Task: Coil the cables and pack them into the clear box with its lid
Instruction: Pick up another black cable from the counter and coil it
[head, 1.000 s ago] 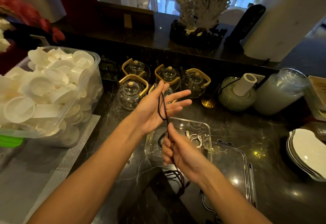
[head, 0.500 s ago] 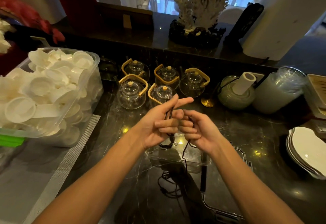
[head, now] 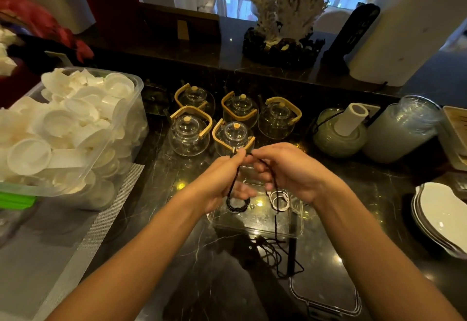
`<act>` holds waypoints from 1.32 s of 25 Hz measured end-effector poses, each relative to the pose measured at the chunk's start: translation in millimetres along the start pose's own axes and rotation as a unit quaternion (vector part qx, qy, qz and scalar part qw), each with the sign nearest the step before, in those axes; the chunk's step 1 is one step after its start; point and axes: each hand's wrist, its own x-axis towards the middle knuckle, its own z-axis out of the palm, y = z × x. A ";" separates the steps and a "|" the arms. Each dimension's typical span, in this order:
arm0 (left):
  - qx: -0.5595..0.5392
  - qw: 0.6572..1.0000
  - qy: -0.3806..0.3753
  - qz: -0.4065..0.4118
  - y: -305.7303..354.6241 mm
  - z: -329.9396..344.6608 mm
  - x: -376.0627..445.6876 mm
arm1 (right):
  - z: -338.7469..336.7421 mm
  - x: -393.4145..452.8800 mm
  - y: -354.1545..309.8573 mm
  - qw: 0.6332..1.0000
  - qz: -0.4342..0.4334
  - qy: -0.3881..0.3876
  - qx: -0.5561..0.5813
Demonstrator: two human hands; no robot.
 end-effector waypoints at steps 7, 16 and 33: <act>-0.322 0.942 -0.046 0.083 22.8 -8.7 19.4 | 43.8 -31.3 46.2 0.996 -0.031 -0.051 0.071; -0.131 0.957 -0.255 -0.029 4.3 0.5 3.9 | -1.3 2.8 83.0 0.974 0.107 0.016 0.199; -0.256 0.965 -0.046 0.036 6.7 4.3 25.7 | 35.8 -32.4 46.0 0.997 -0.018 0.017 0.071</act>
